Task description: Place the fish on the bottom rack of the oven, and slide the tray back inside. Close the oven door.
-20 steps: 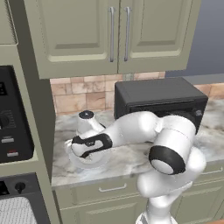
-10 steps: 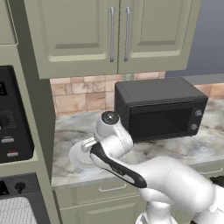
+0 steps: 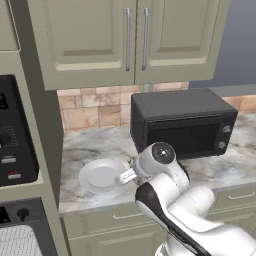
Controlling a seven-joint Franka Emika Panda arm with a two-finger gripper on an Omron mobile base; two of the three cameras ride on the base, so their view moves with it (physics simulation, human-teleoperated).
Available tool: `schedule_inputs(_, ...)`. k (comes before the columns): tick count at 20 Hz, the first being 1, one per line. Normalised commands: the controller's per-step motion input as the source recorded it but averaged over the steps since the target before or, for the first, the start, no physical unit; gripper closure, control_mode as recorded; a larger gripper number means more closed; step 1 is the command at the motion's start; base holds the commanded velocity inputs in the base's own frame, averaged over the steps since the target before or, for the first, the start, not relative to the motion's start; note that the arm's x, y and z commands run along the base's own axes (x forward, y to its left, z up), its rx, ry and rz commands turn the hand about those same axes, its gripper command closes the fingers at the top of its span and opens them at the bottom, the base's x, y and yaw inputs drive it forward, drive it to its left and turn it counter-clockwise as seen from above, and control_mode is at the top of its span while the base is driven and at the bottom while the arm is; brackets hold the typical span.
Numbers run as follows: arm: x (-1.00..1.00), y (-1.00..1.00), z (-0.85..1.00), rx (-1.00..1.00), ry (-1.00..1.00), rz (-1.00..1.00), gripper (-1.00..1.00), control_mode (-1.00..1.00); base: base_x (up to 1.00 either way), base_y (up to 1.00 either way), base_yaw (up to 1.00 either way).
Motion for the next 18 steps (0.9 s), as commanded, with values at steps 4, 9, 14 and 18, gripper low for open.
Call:
schedule_inputs(4, -0.59, -0.07, 0.00, 0.00, -0.01, 0.29, 1.00, -1.00, 0.00, 0.00, 0.00)
schedule_inputs(9, -0.67, 0.00, -0.08, 0.00, 0.00, 0.50, 1.00, -1.00, 0.00, 0.00, 0.00)
schedule_inputs(14, -0.30, -0.14, -0.02, 0.00, -0.05, 0.27, 1.00, -1.00, 0.00, 0.00, 0.00)
schedule_inputs(18, -0.29, -0.46, 0.00, 0.00, -0.10, 0.02, 1.00, -1.00, 0.00, 0.00, 0.00)
